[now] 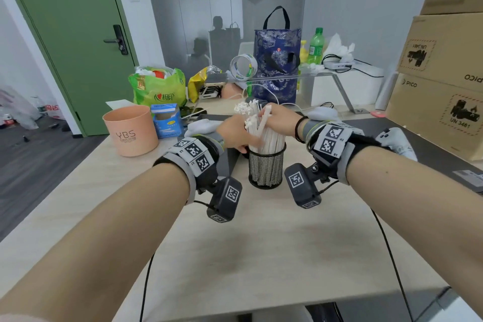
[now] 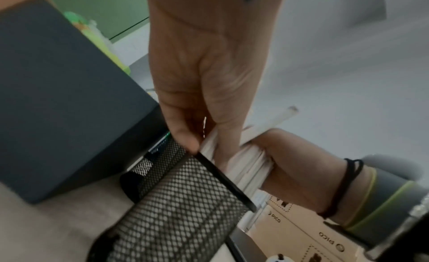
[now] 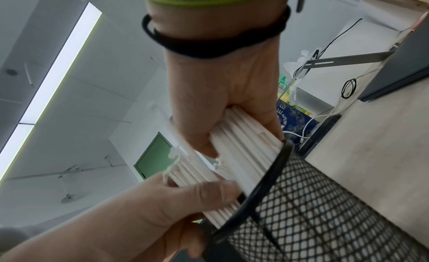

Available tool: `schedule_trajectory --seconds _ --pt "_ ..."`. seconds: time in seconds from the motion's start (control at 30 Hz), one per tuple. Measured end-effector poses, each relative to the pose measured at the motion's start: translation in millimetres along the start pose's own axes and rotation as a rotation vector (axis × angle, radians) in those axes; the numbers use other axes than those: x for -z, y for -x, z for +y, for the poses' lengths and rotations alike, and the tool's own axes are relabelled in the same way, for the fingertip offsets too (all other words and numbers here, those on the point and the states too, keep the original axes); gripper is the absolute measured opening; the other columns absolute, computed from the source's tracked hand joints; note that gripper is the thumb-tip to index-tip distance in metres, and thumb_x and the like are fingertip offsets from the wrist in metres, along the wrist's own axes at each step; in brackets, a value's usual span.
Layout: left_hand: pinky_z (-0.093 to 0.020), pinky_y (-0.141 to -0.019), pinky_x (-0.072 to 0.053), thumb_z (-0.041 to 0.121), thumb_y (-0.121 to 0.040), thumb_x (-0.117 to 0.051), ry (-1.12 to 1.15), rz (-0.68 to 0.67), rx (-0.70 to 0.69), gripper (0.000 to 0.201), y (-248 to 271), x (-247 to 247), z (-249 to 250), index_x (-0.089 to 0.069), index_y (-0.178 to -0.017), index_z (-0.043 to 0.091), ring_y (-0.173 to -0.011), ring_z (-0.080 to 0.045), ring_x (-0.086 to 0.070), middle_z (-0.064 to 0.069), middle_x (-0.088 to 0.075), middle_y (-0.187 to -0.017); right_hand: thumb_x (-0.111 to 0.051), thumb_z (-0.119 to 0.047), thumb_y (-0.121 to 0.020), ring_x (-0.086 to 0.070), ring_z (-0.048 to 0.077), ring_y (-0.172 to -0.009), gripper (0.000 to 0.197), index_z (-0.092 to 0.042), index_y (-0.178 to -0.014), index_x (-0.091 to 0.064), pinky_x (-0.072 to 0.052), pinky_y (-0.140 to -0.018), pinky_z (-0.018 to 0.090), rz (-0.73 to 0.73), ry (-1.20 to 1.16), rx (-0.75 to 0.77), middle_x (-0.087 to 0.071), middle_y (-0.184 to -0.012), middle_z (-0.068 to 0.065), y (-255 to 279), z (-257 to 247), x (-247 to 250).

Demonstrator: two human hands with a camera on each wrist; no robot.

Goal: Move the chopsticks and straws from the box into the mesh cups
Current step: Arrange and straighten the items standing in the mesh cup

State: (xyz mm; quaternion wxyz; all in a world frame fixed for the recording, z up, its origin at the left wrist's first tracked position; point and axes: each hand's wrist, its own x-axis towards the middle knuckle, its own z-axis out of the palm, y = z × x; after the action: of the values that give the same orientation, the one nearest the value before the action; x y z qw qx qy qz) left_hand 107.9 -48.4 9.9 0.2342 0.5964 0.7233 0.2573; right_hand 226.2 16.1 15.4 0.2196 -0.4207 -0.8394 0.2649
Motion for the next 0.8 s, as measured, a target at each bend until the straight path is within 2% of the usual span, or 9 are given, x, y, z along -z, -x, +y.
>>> schedule_trajectory --seconds 0.1,0.2,0.27,0.33,0.4,0.47,0.53,0.63,0.8 --pt "-0.018 -0.046 -0.039 0.024 -0.080 -0.072 -0.163 0.144 -0.034 0.024 2.1 -3.0 2.6 -0.063 -0.088 0.002 -0.072 -0.017 -0.054 -0.009 -0.055 -0.082 -0.044 -0.017 -0.093 -0.053 0.021 -0.111 0.035 -0.008 -0.126 -0.054 -0.040 -0.095 0.033 0.072 -0.143 0.030 -0.057 -0.128 0.011 2.7 -4.2 8.0" --pt "-0.030 -0.083 -0.044 0.026 -0.083 -0.068 -0.240 0.164 -0.041 0.043 2.0 -9.9 2.4 -0.058 -0.118 0.003 -0.109 -0.023 -0.056 -0.017 -0.060 -0.114 -0.040 -0.021 -0.098 -0.050 0.016 -0.115 0.035 -0.010 -0.128 -0.053 -0.035 -0.106 0.029 0.118 -0.265 0.141 -0.056 -0.129 0.007 12.0 -14.6 18.6" --pt "-0.031 -0.097 -0.040 0.024 -0.084 -0.068 -0.229 0.137 -0.065 0.055 4.7 -12.0 3.6 -0.050 -0.132 0.004 -0.124 -0.027 -0.052 -0.015 -0.056 -0.134 -0.036 -0.025 -0.101 -0.048 0.015 -0.120 0.038 -0.009 -0.133 -0.051 -0.031 -0.103 0.023 0.076 -0.169 0.216 -0.055 -0.131 0.006 20.4 -22.6 20.9" --pt "-0.025 -0.095 -0.039 0.020 -0.084 -0.068 -0.225 0.095 -0.096 0.061 8.0 -9.3 3.1 -0.044 -0.137 0.003 -0.127 -0.027 -0.050 -0.014 -0.053 -0.138 -0.034 -0.028 -0.102 -0.042 0.019 -0.133 0.043 -0.011 -0.140 -0.044 -0.026 -0.108 0.026 0.009 0.056 0.222 -0.047 -0.144 0.007 20.5 -25.9 15.6" --pt "-0.021 -0.094 -0.037 0.020 -0.081 -0.072 -0.229 0.025 -0.092 0.071 11.2 -2.2 2.1 -0.038 -0.142 0.004 -0.128 -0.027 -0.049 -0.011 -0.051 -0.138 -0.027 -0.035 -0.102 -0.034 0.023 -0.141 0.047 -0.014 -0.142 -0.040 -0.018 -0.118 0.039 -0.098 0.281 0.155 -0.039 -0.151 0.007 16.9 -24.3 4.8" --pt "-0.033 -0.102 -0.044 0.029 -0.073 -0.077 -0.249 -0.062 -0.043 0.074 11.9 6.0 -2.6 -0.047 -0.137 0.007 -0.121 -0.027 -0.055 -0.012 -0.057 -0.133 -0.020 -0.043 -0.101 -0.031 0.024 -0.143 0.053 -0.019 -0.143 -0.040 -0.011 -0.119 0.050 -0.215 0.403 0.102 -0.038 -0.153 0.005 15.5 -24.2 -4.4" --pt "-0.043 -0.094 -0.049 0.039 -0.061 -0.077 -0.260 -0.128 -0.026 0.077 14.5 14.1 -8.3 -0.053 -0.127 0.006 -0.107 -0.027 -0.061 -0.014 -0.063 -0.122 -0.021 -0.046 -0.100 -0.036 0.025 -0.139 0.055 -0.015 -0.140 -0.044 -0.018 -0.118 0.047 -0.242 0.391 0.112 -0.043 -0.149 0.007 16.7 -27.5 -4.7" --pt "-0.029 -0.085 -0.041 0.030 -0.077 -0.073 -0.239 -0.082 -0.035 0.066 15.1 29.0 -16.9 -0.045 -0.134 0.013 -0.102 -0.016 -0.051 0.000 -0.054 -0.120 -0.032 -0.039 -0.100 -0.036 0.022 -0.139 0.052 -0.010 -0.143 -0.041 -0.023 -0.117 0.036 -0.164 0.269 0.175 -0.041 -0.150 0.008 22.3 -33.1 3.3" --pt "-0.029 -0.088 -0.042 0.037 -0.077 -0.073 -0.279 -0.032 -0.013 0.068 15.0 43.7 -42.5 -0.042 -0.135 0.020 -0.103 -0.016 -0.051 0.003 -0.050 -0.118 -0.038 -0.055 -0.092 -0.032 0.023 -0.141 0.064 -0.019 -0.145 -0.038 -0.015 -0.117 0.052 -0.253 0.588 0.172 -0.037 -0.153 0.001 25.5 -27.9 -4.9"
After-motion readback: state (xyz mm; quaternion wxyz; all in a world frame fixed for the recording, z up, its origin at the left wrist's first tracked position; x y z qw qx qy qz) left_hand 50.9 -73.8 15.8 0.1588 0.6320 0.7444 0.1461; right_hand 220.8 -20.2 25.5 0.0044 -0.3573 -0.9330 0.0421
